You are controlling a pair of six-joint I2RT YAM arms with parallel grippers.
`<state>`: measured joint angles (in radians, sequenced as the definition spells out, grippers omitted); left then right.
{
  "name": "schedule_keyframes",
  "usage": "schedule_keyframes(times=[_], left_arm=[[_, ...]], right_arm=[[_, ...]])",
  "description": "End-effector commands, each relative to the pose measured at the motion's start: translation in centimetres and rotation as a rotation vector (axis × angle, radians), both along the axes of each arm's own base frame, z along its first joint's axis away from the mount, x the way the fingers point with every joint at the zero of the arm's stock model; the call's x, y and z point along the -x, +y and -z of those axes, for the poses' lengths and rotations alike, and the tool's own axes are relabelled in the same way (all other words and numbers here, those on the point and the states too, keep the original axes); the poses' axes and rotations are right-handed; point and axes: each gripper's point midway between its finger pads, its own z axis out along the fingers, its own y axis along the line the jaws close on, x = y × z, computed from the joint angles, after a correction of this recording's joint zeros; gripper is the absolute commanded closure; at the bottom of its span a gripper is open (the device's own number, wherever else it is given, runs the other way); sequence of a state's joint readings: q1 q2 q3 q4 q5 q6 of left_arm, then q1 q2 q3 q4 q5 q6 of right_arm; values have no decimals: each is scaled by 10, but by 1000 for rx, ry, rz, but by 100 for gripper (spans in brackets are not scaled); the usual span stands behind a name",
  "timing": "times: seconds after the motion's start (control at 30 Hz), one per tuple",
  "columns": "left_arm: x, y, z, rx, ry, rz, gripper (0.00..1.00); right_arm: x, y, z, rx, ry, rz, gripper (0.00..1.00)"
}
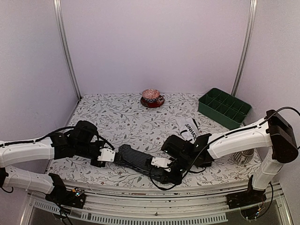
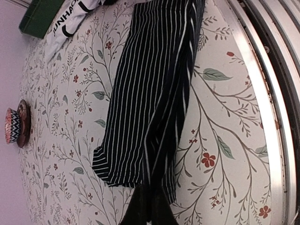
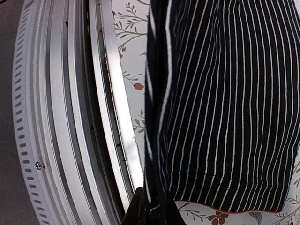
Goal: Roll the underwear
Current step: Fold the underwear at the center of the board.
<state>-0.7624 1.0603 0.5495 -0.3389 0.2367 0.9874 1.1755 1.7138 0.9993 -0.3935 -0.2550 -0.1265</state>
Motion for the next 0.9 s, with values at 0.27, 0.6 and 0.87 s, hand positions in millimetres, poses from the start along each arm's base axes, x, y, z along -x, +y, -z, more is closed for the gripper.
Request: schedule_keyframes(times=[0.27, 0.6, 0.87], left_arm=[[-29, -7, -8, -14, 1, -27, 100], [-52, -6, -14, -12, 8, -54, 100], [-58, 0, -8, -32, -17, -60, 100]], right_arm=[[-19, 4, -36, -121, 227, 63, 97], [-21, -1, -25, -88, 357, 65, 98], [-20, 1, -19, -80, 381, 69, 98]])
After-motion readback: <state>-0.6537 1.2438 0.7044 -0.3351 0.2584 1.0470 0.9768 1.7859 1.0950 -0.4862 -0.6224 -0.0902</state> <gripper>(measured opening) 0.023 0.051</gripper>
